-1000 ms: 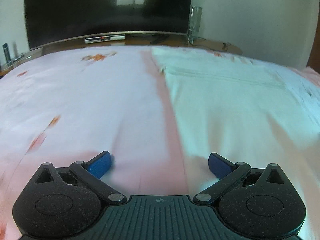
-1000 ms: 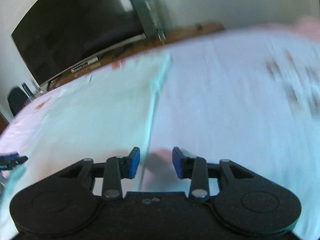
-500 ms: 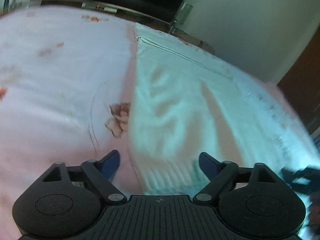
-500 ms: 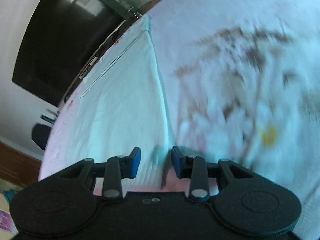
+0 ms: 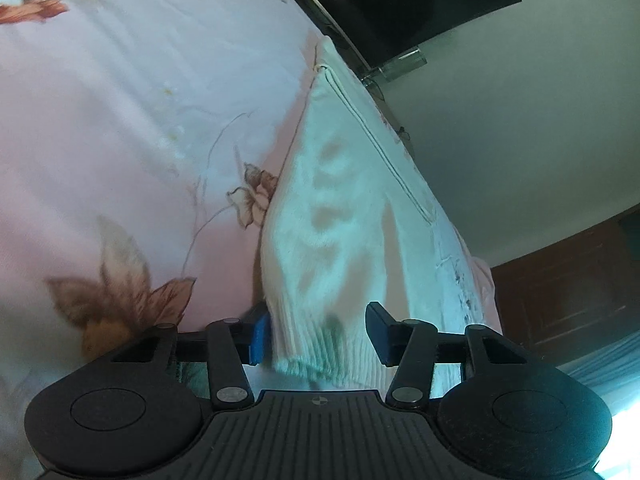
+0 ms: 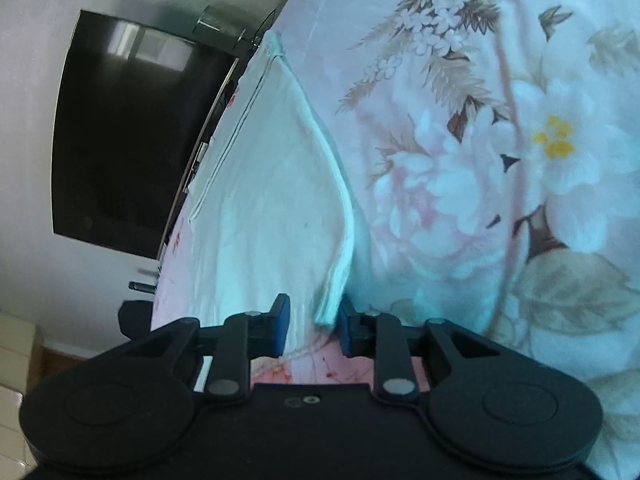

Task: Fold small clothes
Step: 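Move both grippers to the sweater hem and close them on it, then lift the hem with both grippers and fold it over toward the collar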

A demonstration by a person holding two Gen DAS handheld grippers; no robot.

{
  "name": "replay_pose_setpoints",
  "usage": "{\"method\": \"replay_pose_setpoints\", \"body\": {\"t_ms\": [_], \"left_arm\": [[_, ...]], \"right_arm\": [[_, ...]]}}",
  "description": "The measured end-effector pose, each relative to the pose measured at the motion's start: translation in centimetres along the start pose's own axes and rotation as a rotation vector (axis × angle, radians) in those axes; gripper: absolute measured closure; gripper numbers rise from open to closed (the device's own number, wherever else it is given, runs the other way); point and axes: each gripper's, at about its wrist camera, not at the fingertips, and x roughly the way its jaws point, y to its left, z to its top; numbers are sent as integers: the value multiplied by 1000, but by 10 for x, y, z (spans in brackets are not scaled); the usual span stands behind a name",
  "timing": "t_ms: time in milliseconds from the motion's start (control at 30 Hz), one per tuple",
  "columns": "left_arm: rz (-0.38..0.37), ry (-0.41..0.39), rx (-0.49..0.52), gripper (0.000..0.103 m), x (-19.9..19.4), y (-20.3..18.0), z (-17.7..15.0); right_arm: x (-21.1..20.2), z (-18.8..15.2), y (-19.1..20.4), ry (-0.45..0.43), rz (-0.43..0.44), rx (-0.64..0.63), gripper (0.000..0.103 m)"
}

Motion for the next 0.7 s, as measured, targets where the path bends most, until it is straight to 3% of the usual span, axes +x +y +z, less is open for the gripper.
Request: {"method": "replay_pose_setpoints", "body": {"t_ms": [100, 133, 167, 200, 300, 400, 433, 533, 700], "left_arm": [[10, -9, 7, 51, 8, -6, 3], [14, -10, 11, 61, 8, -6, 7], [32, -7, 20, 101, 6, -7, 8], [46, 0, 24, 99, 5, -7, 11], [-42, -70, 26, 99, -20, -7, 9], [13, -50, 54, 99, -21, 2, 6], [46, -28, 44, 99, -15, 9, 4], [45, -33, 13, 99, -13, 13, 4], [-25, -113, 62, 99, -33, -12, 22]], "right_arm": [[10, 6, 2, -2, 6, 8, 81], [13, 9, 5, -2, -5, 2, 86], [15, 12, 7, -1, -24, -14, 95], [16, 13, 11, -4, -48, -43, 97], [1, 13, 26, -42, -28, -118, 97], [-15, 11, 44, -68, -5, -240, 98], [-17, 10, 42, -58, -24, -265, 98], [2, 12, 23, 14, -133, -243, 98], [-8, 14, 51, -59, -74, -301, 98]]}}
